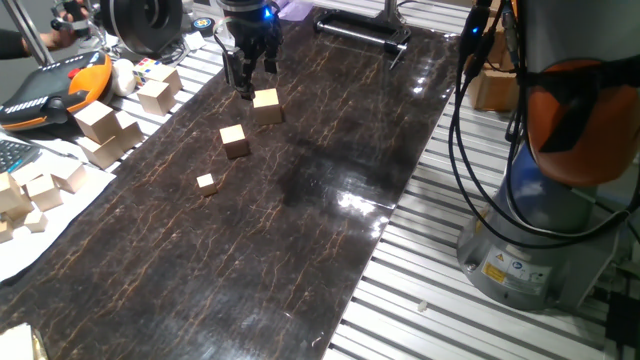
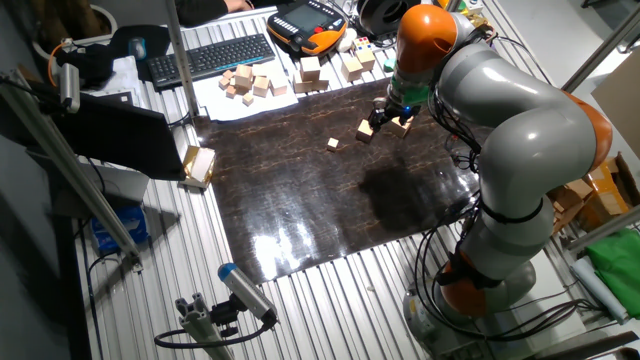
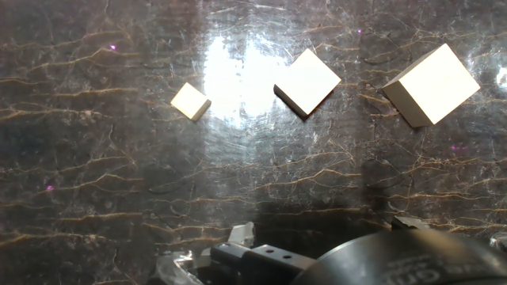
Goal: Pick up one small block
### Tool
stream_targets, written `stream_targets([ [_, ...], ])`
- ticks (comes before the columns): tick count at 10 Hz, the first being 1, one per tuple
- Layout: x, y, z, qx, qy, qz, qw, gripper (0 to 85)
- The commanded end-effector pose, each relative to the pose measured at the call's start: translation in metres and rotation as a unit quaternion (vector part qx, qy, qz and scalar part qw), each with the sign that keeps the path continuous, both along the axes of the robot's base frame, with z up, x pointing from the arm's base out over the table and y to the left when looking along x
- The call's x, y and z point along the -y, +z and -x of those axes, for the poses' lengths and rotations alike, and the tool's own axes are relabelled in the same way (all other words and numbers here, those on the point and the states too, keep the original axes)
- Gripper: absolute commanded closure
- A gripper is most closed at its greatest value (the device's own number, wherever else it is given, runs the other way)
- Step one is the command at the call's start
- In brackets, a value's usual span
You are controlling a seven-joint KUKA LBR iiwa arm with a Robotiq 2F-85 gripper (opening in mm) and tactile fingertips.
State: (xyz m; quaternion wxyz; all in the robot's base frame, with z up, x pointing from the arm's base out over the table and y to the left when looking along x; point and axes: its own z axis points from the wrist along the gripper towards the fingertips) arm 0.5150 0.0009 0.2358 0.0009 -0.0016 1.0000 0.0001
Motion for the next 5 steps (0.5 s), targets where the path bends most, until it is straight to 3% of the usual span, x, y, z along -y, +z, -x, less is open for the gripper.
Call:
stream_targets([
  [1,-0.003,0.012,-0.0014,-0.116,0.048,0.013,0.992,84.3],
  [2,-0.016,0.045,-0.0024,-0.110,0.037,0.039,0.992,84.3],
  [3,-0.031,0.080,-0.0005,-0.092,0.025,0.066,0.993,84.3],
  [4,-0.039,0.095,-0.0036,-0.091,0.019,0.064,0.994,84.3],
  [5,-0.040,0.097,-0.0039,-0.084,0.024,0.071,0.994,84.3],
])
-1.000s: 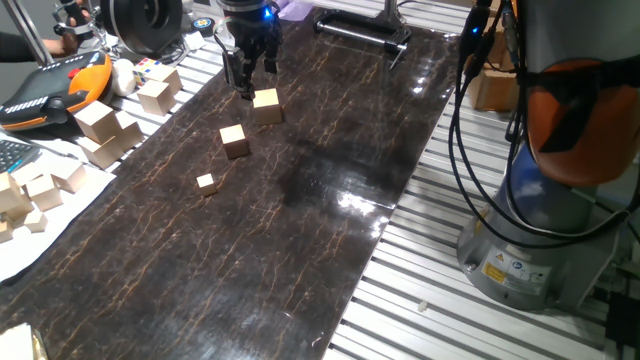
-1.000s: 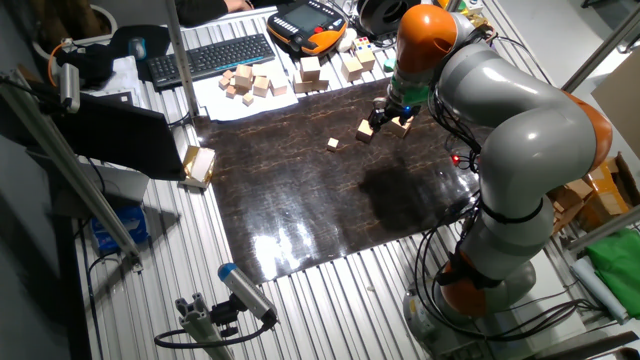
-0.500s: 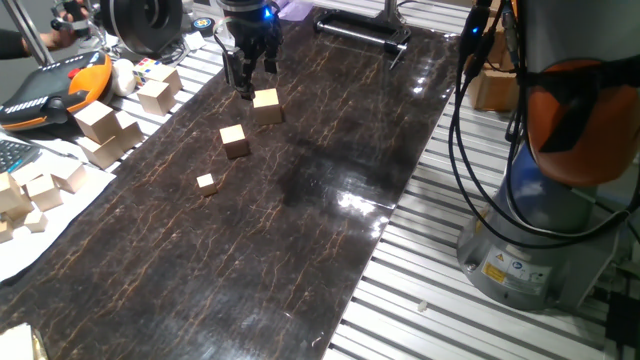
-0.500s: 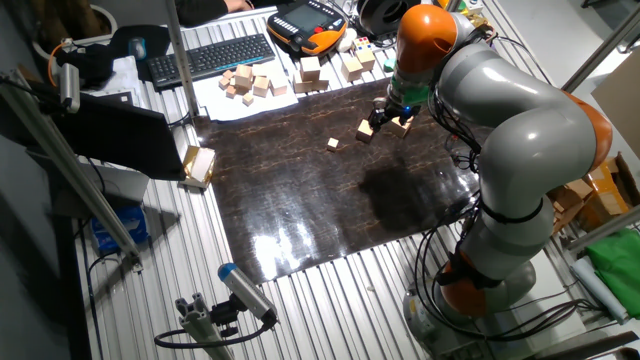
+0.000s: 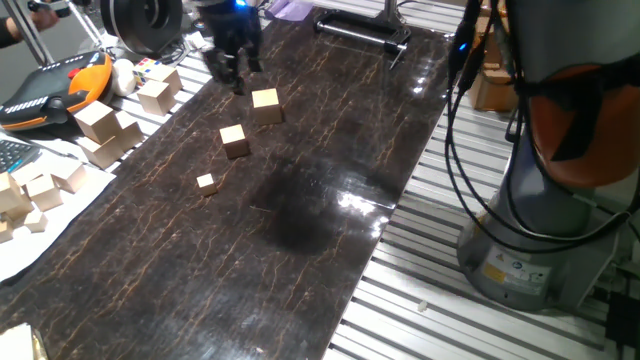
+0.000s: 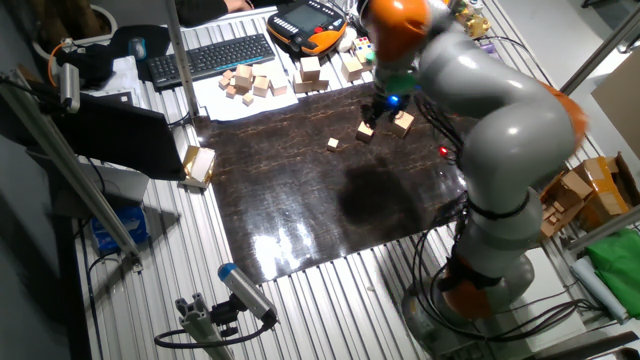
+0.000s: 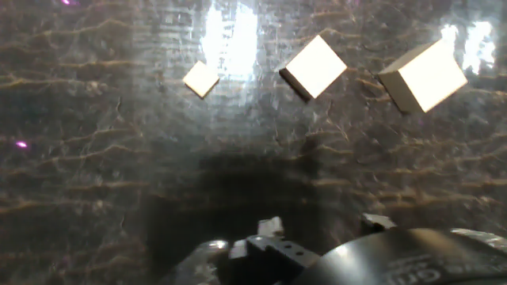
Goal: Pick up one small block
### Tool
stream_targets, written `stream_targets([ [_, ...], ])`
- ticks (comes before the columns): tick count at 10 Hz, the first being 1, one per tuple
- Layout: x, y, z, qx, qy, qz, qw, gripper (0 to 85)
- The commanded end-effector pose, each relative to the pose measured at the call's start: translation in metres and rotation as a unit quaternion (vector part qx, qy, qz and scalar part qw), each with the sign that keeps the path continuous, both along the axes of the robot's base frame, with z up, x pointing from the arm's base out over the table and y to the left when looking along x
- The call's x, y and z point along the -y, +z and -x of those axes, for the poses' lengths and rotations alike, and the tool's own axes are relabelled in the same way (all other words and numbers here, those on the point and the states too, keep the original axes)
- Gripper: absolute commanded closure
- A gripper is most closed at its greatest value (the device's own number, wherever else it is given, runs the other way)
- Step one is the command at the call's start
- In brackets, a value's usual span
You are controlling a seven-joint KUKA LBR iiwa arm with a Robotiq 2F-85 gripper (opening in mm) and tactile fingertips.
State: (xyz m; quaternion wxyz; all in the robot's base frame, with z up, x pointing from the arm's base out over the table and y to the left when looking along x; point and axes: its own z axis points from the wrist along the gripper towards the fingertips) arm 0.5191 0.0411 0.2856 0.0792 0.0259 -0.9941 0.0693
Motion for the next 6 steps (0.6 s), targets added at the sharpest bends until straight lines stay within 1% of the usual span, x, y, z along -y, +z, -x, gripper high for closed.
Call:
stream_targets([
  [1,0.002,0.045,0.0000,-0.001,0.001,-0.001,1.000,84.3],
  [2,0.006,0.042,0.0001,0.004,0.008,0.008,1.000,84.3],
  [3,0.017,0.032,-0.0001,0.012,0.012,-0.007,1.000,84.3],
  [5,0.028,0.007,-0.0057,0.019,0.018,-0.024,0.999,84.3],
  [6,0.032,-0.006,-0.0093,0.025,0.018,-0.024,0.999,84.3],
])
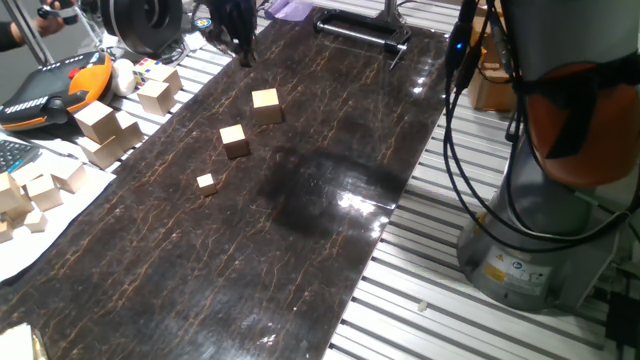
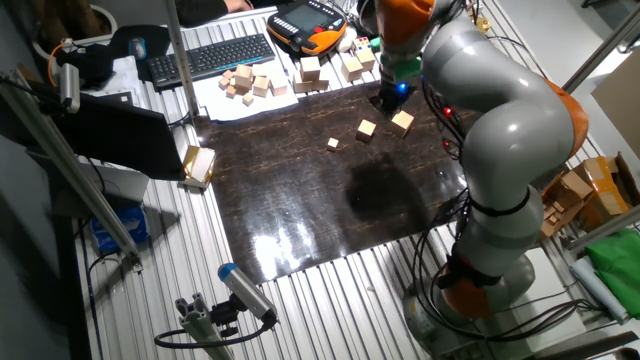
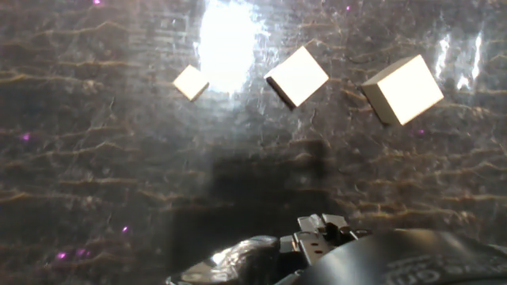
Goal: Pick up one small block
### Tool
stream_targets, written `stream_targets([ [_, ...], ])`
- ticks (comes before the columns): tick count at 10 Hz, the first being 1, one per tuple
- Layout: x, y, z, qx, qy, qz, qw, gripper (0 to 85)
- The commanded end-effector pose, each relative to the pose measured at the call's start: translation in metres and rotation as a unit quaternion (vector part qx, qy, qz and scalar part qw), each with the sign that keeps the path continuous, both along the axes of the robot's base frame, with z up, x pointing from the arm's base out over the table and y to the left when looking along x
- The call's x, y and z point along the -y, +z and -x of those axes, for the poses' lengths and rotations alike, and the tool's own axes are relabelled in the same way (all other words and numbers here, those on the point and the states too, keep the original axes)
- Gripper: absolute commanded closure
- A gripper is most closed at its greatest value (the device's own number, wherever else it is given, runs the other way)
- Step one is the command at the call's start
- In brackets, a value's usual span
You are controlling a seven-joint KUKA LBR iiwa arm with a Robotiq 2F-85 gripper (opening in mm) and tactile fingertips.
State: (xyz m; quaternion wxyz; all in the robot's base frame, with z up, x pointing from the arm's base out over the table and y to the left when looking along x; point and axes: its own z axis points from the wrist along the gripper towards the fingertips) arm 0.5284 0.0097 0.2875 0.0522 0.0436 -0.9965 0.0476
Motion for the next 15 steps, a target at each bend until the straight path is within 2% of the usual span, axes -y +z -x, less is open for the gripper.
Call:
stream_targets([
  [1,0.002,-0.017,-0.0017,0.007,-0.002,-0.002,1.000,84.3],
  [3,0.008,-0.041,-0.0032,0.019,-0.008,-0.012,1.000,84.3],
  [4,0.009,-0.053,-0.0044,0.025,-0.011,-0.010,1.000,84.3],
  [5,0.009,-0.061,-0.0053,0.038,-0.015,-0.001,0.999,84.3],
  [6,0.010,-0.066,-0.0064,0.048,-0.016,0.004,0.999,84.3],
  [8,0.010,-0.068,-0.0113,0.052,-0.013,0.005,0.999,84.3],
  [10,0.010,-0.068,-0.0113,0.048,-0.008,0.004,0.999,84.3],
  [11,0.010,-0.068,-0.0113,0.028,-0.017,-0.005,0.999,84.3],
  [12,0.010,-0.068,-0.0113,0.015,-0.035,0.002,0.999,84.3],
  [15,0.010,-0.068,-0.0113,0.009,-0.099,0.038,0.994,84.3],
])
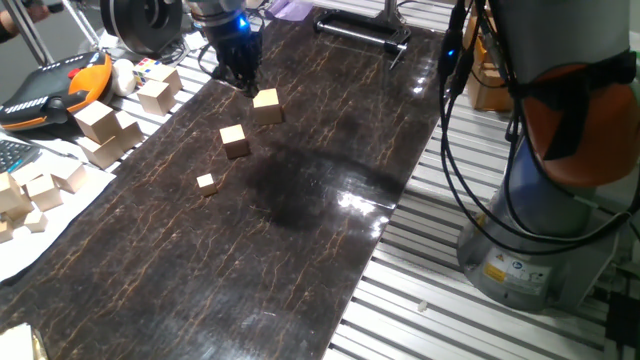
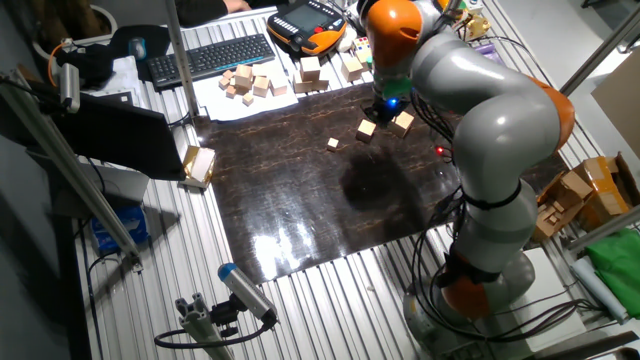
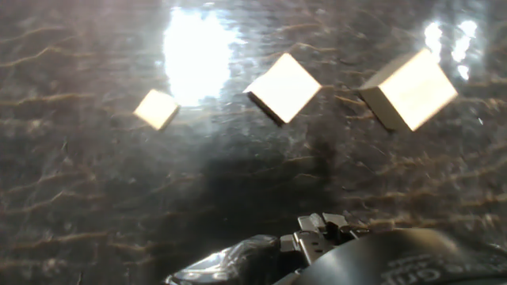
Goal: Pick up one small block
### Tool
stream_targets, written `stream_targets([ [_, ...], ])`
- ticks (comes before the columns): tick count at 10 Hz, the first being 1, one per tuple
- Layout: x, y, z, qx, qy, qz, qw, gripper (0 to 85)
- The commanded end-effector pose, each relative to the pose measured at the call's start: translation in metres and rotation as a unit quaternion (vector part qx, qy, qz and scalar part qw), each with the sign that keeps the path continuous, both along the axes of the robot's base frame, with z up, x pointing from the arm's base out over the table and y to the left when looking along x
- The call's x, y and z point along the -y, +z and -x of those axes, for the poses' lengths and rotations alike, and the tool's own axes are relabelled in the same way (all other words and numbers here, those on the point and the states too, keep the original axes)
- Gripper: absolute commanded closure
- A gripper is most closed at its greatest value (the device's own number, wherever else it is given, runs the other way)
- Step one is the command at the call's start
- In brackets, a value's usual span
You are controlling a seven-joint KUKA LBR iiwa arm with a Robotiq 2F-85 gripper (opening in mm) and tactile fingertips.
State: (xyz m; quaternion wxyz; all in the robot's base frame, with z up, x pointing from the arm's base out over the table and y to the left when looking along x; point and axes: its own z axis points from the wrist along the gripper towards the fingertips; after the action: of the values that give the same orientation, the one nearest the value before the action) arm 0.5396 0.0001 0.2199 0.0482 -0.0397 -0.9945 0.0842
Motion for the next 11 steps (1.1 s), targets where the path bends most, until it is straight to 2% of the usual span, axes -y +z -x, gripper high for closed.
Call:
stream_targets([
  [1,0.000,0.000,0.0000,0.000,-0.035,-0.001,0.999,84.3],
  [2,0.000,0.000,0.0000,0.006,-0.068,-0.018,0.998,83.3],
  [3,0.000,0.000,0.0000,0.016,-0.084,-0.023,0.996,74.0],
  [4,-0.001,-0.007,-0.0092,0.035,-0.109,-0.019,0.993,65.0],
  [5,-0.002,-0.015,-0.0217,0.043,-0.125,-0.019,0.991,57.0],
  [6,-0.001,-0.023,-0.0332,0.050,-0.133,-0.014,0.990,50.0],
  [8,0.004,-0.036,-0.0568,0.053,-0.162,-0.026,0.985,38.7],
  [9,0.004,-0.049,-0.0664,0.063,-0.166,-0.021,0.984,34.7],
  [11,0.003,-0.070,-0.0755,0.066,-0.189,-0.023,0.980,26.3],
])
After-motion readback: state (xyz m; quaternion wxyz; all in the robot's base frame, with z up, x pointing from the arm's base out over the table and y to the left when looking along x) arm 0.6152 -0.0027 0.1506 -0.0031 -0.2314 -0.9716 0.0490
